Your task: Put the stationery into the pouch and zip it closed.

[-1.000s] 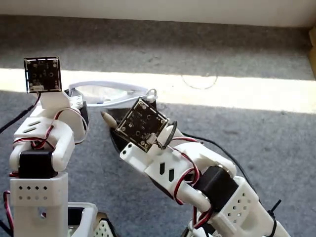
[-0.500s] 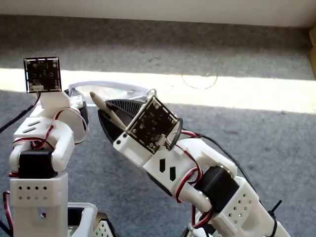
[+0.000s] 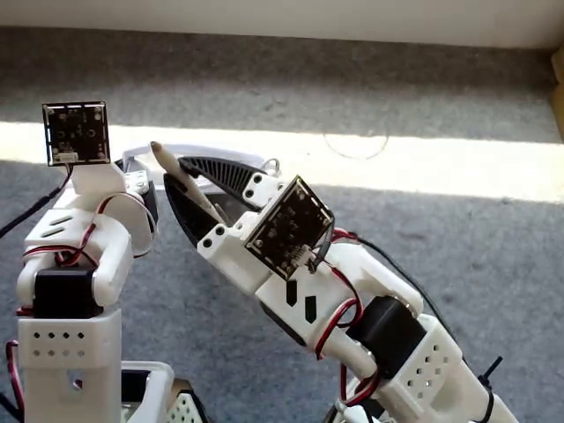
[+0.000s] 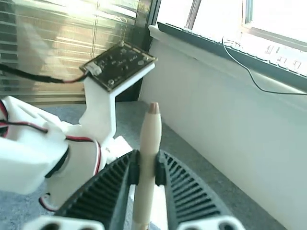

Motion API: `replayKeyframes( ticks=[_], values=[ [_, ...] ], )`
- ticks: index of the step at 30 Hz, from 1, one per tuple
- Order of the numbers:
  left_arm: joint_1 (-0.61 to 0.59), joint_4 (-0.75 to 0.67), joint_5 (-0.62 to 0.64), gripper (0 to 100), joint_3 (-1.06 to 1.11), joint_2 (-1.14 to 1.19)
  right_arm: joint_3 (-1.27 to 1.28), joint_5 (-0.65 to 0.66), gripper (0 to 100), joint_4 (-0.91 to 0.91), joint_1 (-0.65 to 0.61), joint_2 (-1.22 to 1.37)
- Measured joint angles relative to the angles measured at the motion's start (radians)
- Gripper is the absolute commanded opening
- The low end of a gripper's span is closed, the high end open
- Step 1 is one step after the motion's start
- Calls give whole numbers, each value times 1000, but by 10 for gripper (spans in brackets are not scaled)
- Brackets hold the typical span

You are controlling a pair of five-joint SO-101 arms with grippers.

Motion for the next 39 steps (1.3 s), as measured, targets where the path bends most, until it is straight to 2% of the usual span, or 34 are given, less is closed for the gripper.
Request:
replayKeyframes(
  ticks=[15,26,39],
  values=[
    [0,0,0,11,0,0,0,0,15,-199,0,0],
    [0,0,0,11,0,0,166,0,15,-543,60,0],
    [0,0,0,11,0,0,172,0,14,-575,89,64]
  ],
)
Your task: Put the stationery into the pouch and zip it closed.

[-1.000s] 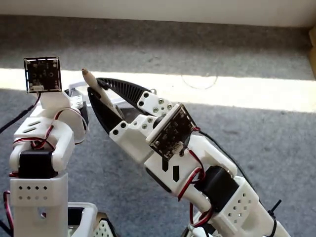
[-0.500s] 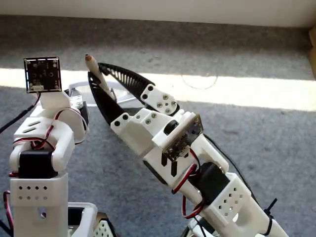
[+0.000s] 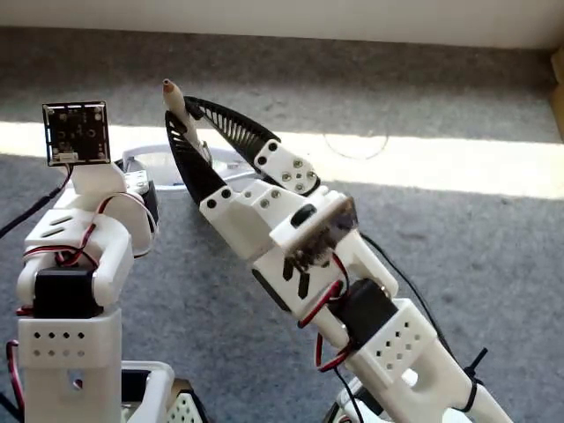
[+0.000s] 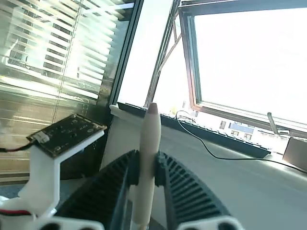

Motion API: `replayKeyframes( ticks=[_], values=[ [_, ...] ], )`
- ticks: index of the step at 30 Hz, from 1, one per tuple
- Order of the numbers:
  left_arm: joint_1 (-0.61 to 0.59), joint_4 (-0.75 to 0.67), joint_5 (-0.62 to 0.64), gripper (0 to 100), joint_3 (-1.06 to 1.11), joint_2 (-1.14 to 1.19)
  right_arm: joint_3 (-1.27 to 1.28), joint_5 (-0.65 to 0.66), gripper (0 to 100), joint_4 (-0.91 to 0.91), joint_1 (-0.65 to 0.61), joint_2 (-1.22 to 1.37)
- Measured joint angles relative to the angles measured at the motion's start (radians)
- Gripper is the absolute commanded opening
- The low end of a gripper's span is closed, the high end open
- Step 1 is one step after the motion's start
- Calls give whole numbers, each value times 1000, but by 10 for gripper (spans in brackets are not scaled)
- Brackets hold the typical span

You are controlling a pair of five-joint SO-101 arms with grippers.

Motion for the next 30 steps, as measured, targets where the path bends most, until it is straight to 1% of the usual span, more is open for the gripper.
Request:
replayKeyframes(
  ticks=[4,13,15,17,20,24,30],
  values=[
    [0,0,0,11,0,0,0,0,14,-3,28,83],
    [0,0,0,11,2,0,0,8,17,-3,46,95],
    [0,0,0,11,2,0,0,61,17,-3,46,95],
    [0,0,0,11,2,0,15,144,17,8,35,95],
    [0,0,0,11,2,0,31,249,17,74,9,95],
    [0,0,0,11,2,0,31,304,17,157,-20,95],
    [0,0,0,11,2,0,31,365,17,259,-21,95]
  ],
)
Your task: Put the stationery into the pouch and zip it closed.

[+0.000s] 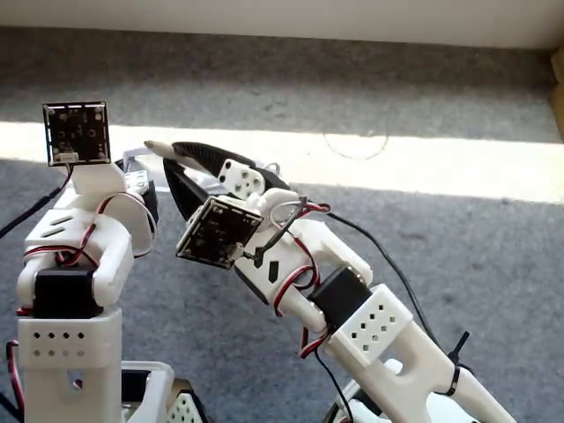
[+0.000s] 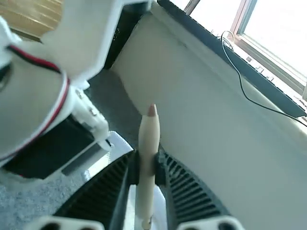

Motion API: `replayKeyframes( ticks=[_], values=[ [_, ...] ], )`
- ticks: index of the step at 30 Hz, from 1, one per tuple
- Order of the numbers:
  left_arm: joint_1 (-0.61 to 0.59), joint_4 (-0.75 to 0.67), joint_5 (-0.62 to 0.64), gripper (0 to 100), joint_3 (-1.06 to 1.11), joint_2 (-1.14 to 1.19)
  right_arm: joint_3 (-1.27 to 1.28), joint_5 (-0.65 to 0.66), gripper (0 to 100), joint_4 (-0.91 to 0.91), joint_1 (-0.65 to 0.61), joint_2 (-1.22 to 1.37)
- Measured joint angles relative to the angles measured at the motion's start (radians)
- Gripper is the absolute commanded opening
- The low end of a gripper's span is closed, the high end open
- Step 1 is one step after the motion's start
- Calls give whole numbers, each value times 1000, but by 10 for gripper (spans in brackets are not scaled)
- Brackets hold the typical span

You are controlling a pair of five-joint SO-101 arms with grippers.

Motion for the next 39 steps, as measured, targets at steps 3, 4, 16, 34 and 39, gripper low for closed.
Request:
replayKeyframes(
  ticks=[3,4,16,34,39],
  values=[
    [0,0,0,11,0,0,0,12,17,34,0,0],
    [0,0,0,11,0,0,0,14,17,35,0,0],
    [0,0,0,11,0,0,0,14,95,38,0,0],
    [0,0,0,11,0,0,0,14,102,40,0,0],
    [0,0,0,11,0,0,-38,14,102,170,0,0]
  ],
)
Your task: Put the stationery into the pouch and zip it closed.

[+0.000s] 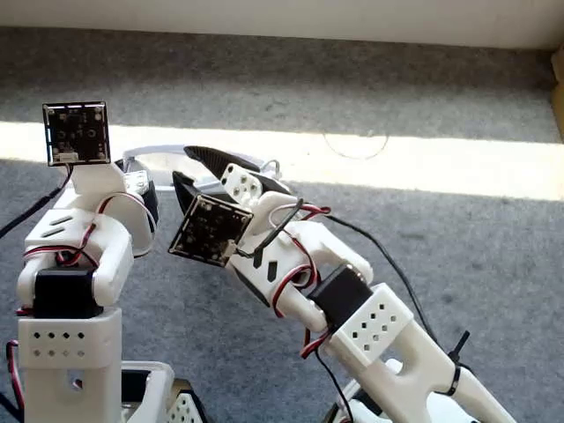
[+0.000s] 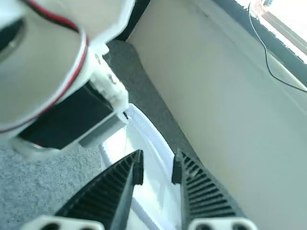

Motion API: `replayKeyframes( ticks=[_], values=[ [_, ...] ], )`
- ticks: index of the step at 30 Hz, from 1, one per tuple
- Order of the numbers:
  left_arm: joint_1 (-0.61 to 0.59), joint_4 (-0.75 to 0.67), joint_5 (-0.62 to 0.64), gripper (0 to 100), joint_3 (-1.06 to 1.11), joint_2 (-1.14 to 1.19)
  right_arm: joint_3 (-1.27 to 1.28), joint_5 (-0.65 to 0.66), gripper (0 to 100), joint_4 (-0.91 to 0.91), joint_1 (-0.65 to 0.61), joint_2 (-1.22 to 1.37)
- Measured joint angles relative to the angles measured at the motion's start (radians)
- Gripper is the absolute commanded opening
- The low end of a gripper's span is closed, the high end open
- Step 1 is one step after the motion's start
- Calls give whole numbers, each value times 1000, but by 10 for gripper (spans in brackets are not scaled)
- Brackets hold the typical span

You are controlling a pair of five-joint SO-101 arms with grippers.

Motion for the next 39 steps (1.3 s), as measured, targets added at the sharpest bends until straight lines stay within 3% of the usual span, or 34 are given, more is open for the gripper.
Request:
replayKeyframes(
  ticks=[6,17,39],
  values=[
    [0,0,0,11,0,0,-129,0,102,203,0,0],
    [0,0,0,11,0,0,-281,-81,102,384,0,0],
    [0,0,0,11,0,0,-347,-189,102,542,80,-86]
  ],
)
